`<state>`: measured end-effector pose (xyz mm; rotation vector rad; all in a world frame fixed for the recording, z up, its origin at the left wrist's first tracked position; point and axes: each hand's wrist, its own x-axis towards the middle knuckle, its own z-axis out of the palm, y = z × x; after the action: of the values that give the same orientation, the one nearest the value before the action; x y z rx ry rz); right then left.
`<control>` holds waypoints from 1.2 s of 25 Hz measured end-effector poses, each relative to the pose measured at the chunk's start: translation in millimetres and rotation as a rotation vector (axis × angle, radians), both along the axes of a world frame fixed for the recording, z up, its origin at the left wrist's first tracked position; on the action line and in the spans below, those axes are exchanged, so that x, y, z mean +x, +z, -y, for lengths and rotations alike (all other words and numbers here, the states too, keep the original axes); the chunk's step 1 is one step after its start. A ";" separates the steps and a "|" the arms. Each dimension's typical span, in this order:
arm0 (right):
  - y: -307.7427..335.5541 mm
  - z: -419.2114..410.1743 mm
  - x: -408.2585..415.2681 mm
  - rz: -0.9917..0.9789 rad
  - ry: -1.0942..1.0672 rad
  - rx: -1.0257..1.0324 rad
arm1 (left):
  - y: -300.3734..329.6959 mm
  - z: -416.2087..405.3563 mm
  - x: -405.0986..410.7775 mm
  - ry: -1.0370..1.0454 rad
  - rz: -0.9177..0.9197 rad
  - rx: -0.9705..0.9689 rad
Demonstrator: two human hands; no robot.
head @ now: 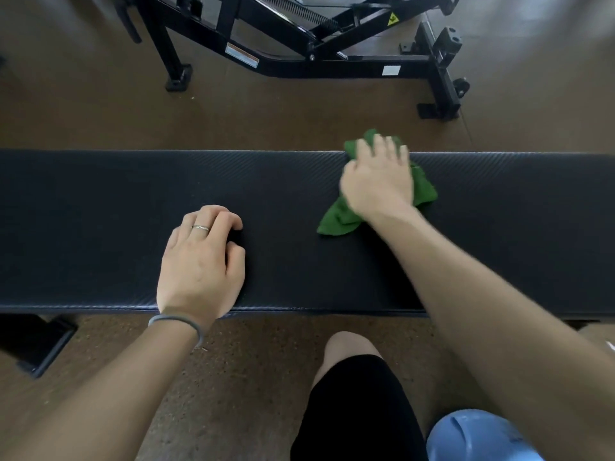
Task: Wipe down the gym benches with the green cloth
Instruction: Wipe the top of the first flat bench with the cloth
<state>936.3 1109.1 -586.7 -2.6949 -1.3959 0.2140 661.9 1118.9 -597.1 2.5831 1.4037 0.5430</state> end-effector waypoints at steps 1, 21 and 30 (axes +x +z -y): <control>0.9 -4.7 -32.2 0.003 0.054 0.023 | 0.3 -0.4 0.6 -0.003 0.003 0.003; 2.2 17.0 -226.0 -0.054 0.164 0.093 | 4.0 -79.7 -126.5 -0.026 -0.038 -0.022; 8.1 11.1 -221.3 -0.072 0.165 0.023 | 5.1 -80.3 -130.3 -0.063 0.046 -0.057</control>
<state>715.0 1097.9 -578.6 -2.5278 -1.5894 0.3032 531.6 1199.2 -592.0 2.5432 1.3001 0.5420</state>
